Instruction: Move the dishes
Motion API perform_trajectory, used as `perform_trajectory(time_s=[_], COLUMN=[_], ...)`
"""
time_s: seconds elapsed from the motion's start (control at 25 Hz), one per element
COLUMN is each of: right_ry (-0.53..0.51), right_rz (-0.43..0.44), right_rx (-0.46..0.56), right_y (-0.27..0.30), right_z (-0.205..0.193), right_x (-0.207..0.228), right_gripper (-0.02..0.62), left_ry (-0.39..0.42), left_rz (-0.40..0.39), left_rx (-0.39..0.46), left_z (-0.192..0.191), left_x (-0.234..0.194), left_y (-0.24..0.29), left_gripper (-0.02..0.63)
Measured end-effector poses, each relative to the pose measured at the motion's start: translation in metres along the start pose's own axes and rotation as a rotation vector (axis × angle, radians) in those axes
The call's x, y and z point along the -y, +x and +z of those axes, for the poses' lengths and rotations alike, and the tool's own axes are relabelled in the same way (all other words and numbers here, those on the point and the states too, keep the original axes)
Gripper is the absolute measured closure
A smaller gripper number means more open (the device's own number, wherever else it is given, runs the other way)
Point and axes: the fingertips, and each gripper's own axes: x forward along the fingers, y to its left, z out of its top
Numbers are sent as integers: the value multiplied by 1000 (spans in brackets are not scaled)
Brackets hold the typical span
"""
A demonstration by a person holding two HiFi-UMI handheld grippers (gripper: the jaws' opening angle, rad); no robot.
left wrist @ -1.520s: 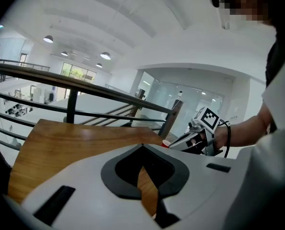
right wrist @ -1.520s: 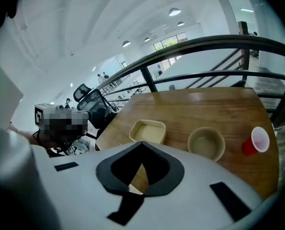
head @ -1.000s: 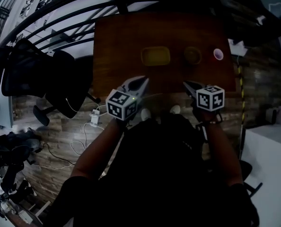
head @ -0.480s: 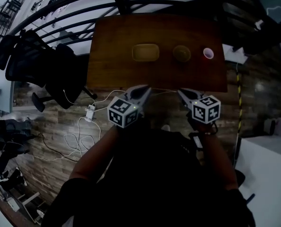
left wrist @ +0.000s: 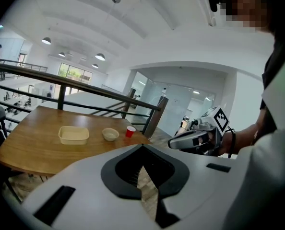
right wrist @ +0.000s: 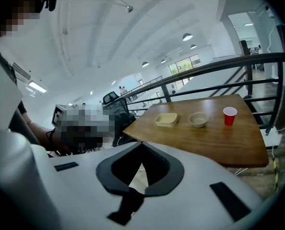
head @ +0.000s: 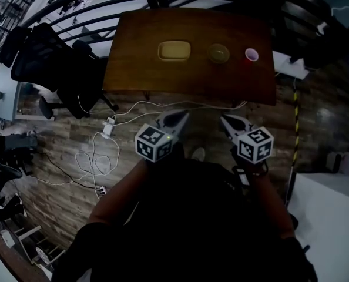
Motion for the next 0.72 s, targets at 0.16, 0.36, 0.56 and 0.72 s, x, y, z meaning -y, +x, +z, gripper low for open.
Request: perform_trajectory(time_s=[0.16,0.36,0.56,0.72], right_ry=[-9,-17,-12,-16], right_rz=[5,14,1,3], right_rx=[13,36,60,64], right_y=[-13,-19,-22,-24], right_z=[-7,-8,-6,-3], right_x=[-11,-18,-23,-26], right_gripper=[584,584,584,584], left_ry=[7,18,18,22], left_rz=[3,2,5,1], left_rx=[-5,4,18,28], left_z=[-7,-6,-6,-2], left_x=[11,19,25,27], left_y=[-9,-16,-22,-24], left_gripper=[611,611,611,611])
